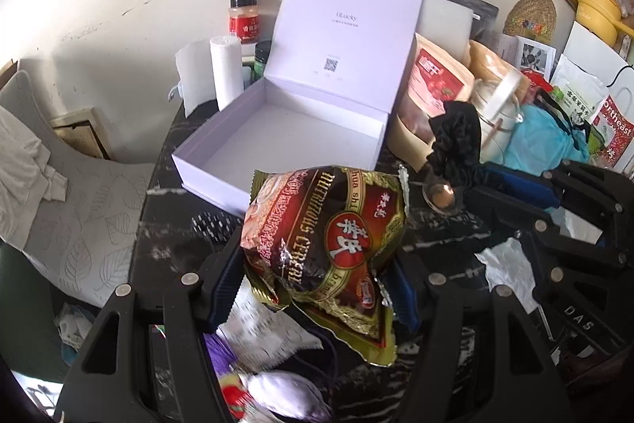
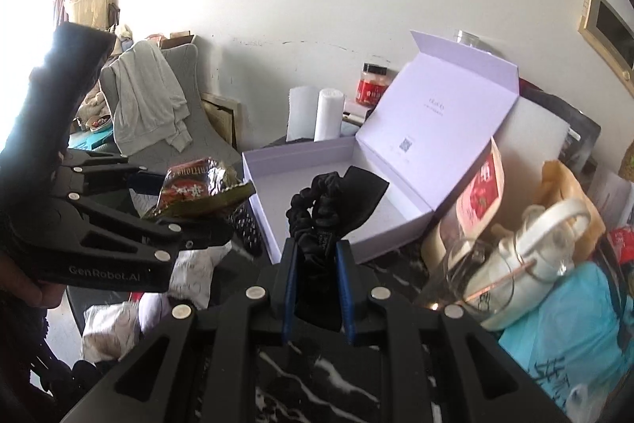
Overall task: Organize objects
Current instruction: 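Carry the cereal packet and scrunchie with both tools over the white box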
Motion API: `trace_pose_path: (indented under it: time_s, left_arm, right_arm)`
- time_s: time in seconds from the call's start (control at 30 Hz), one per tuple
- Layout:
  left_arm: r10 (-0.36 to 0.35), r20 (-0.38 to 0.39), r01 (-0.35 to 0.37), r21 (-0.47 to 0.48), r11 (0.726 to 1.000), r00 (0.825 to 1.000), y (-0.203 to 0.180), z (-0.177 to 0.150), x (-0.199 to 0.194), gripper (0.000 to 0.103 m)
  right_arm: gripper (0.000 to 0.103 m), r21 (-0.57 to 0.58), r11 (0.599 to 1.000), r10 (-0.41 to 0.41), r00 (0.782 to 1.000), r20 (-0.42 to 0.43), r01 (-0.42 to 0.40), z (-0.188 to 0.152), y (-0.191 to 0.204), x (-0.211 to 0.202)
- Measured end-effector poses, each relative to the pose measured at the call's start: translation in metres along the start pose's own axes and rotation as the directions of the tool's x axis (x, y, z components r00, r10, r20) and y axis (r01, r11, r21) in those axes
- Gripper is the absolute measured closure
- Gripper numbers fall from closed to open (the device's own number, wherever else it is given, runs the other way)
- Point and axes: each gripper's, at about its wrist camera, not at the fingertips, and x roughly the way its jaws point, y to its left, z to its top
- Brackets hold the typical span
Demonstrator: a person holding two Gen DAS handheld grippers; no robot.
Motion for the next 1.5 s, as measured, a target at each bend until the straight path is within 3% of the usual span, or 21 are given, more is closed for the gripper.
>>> trace_pose_path:
  time_s: [0.67,0.97,1.3,1.5]
  left_arm:
    - [0.005,0.022,-0.006,0.037,0.999,1.000,0.034,0.097,0.062,0.040]
    - [0.014,0.021,-0.015,0.069,0.997,1.000,0.041,0.136,0.108,0.040]
    - [0.011,0.010,-0.012,0.079,0.997,1.000,0.044,0.153,0.165,0.040]
    - [0.024,-0.038,-0.022,0.066,0.998,0.999,0.055,0.150,0.202,0.040]
  right_arm:
    - [0.085,0.013,1.000,-0.015,1.000,-0.005,0.015,0.073,-0.028,0.072]
    - [0.085,0.042,0.998,-0.040,0.999,-0.024,0.041,0.096,-0.057,0.111]
    - [0.085,0.078,0.996,-0.047,0.996,-0.082,0.053,0.103,-0.081,0.170]
    - [0.085,0.091,0.994,-0.053,0.990,-0.128,0.065,0.094,-0.084,0.205]
